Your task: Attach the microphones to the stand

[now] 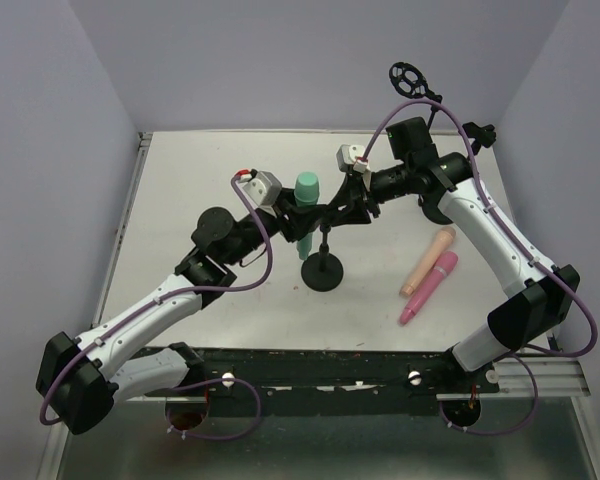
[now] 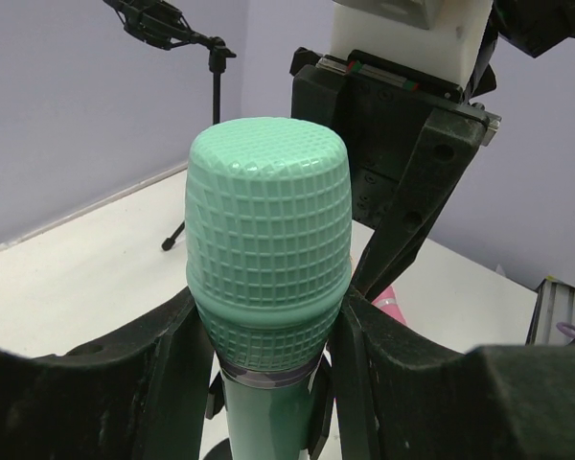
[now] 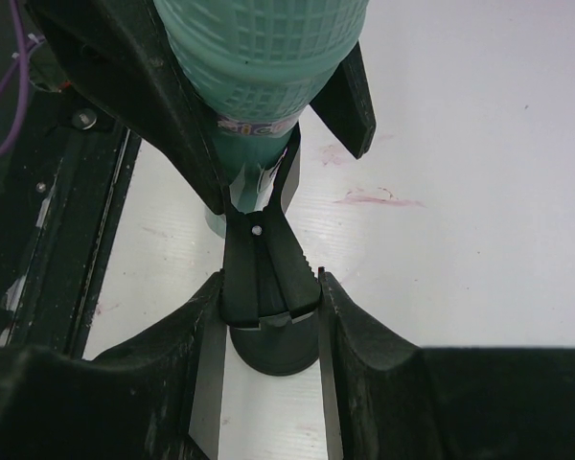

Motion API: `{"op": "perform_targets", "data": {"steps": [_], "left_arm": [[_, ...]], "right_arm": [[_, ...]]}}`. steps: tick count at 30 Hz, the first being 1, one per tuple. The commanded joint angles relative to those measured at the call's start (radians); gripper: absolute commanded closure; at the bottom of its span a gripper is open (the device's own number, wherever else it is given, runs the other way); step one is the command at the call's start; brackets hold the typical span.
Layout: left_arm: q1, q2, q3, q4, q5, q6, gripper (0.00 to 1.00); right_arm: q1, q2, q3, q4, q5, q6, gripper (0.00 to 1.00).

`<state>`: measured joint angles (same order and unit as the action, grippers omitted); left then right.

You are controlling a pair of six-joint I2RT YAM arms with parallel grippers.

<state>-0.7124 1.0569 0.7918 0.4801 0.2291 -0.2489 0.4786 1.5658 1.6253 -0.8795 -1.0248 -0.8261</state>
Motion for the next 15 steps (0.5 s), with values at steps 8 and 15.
{"op": "perform_targets", "data": {"steps": [8, 15], "left_arm": [[0.005, -0.009, -0.083, 0.245, -0.013, -0.115, 1.0], [0.004, -0.015, -0.089, 0.29, -0.031, -0.124, 1.0]], "right_arm": [[0.008, 0.013, -0.022, -0.018, -0.04, 0.038, 0.85], [0.008, 0.017, -0.021, -0.015, -0.047, 0.051, 0.85]]}}
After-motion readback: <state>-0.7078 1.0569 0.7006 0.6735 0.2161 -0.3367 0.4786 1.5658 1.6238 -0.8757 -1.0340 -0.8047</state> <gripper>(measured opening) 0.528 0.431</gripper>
